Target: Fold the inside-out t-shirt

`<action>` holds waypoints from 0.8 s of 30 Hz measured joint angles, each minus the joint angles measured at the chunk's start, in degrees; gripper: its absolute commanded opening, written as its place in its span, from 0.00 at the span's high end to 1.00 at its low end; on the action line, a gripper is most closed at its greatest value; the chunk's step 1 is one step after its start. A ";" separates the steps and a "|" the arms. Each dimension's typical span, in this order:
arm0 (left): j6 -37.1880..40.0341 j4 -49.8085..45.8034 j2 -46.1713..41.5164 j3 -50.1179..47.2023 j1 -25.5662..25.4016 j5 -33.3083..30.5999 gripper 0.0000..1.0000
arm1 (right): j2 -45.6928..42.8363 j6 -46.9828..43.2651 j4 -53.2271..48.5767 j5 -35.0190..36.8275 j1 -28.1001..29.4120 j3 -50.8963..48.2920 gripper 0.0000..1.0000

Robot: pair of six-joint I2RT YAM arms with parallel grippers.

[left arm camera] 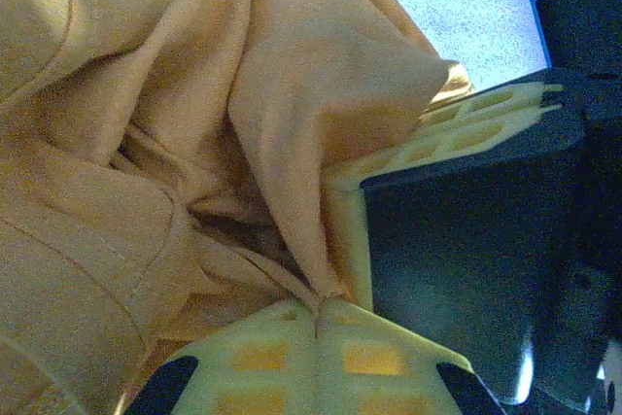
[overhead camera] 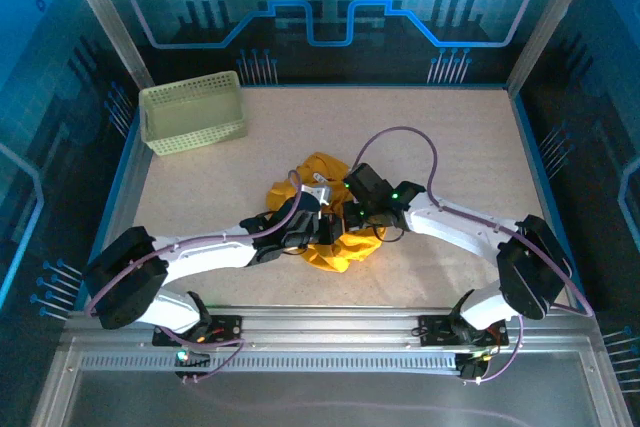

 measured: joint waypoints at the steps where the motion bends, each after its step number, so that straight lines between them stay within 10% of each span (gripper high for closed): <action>1: 0.09 0.00 0.00 0.00 0.00 0.00 1.00 | -0.11 0.17 0.00 0.07 0.00 0.00 1.00; 6: 4.57 -4.35 1.05 2.34 -0.13 -1.62 0.96 | -4.66 0.07 -3.28 1.73 -0.09 0.39 1.00; 15: 17.38 -12.87 -2.91 5.66 -0.22 -9.70 0.51 | -18.21 -0.46 -8.55 1.36 -1.22 6.58 1.00; 24: 19.71 -10.97 -16.76 1.29 -2.32 -15.26 0.38 | -20.79 0.02 -6.62 -5.18 -1.49 6.64 1.00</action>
